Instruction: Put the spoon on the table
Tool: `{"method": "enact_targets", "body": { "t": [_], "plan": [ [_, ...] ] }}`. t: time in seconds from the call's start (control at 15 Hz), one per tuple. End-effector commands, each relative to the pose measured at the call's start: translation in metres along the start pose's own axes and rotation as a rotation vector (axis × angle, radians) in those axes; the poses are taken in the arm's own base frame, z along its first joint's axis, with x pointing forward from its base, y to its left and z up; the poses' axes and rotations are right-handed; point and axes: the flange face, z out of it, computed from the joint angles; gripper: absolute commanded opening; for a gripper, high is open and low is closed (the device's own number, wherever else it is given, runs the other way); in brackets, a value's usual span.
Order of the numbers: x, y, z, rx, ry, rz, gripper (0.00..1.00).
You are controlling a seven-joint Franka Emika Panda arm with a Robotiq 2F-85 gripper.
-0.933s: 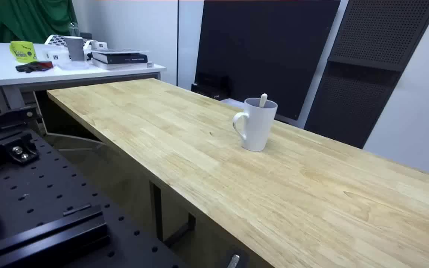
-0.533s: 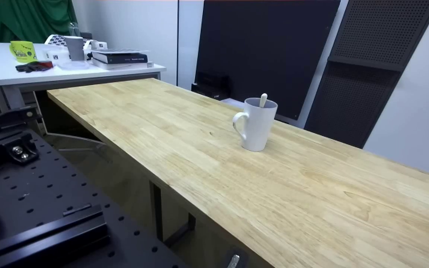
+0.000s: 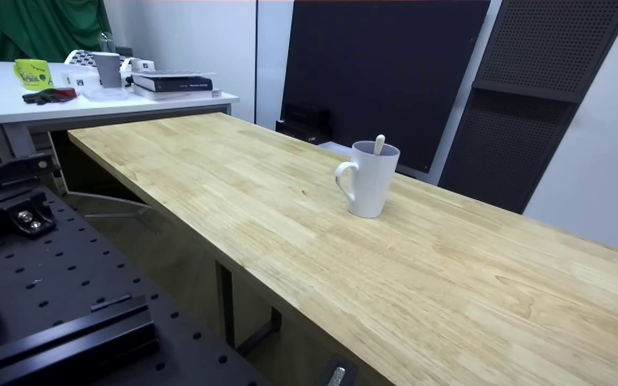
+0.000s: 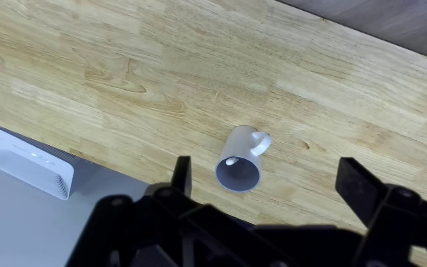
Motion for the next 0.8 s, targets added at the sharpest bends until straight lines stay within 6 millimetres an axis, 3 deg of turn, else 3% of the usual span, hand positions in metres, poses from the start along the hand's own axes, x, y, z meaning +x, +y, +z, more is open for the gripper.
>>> {"method": "enact_targets", "body": {
  "t": [0.0, 0.4, 0.73],
  "plan": [
    [0.0, 0.0, -0.001, 0.0, -0.001, 0.0, 1.0],
    [0.006, 0.003, 0.005, 0.004, -0.008, -0.011, 1.0],
    [0.029, 0.013, 0.034, 0.023, -0.029, -0.031, 1.0]
  ]
}}
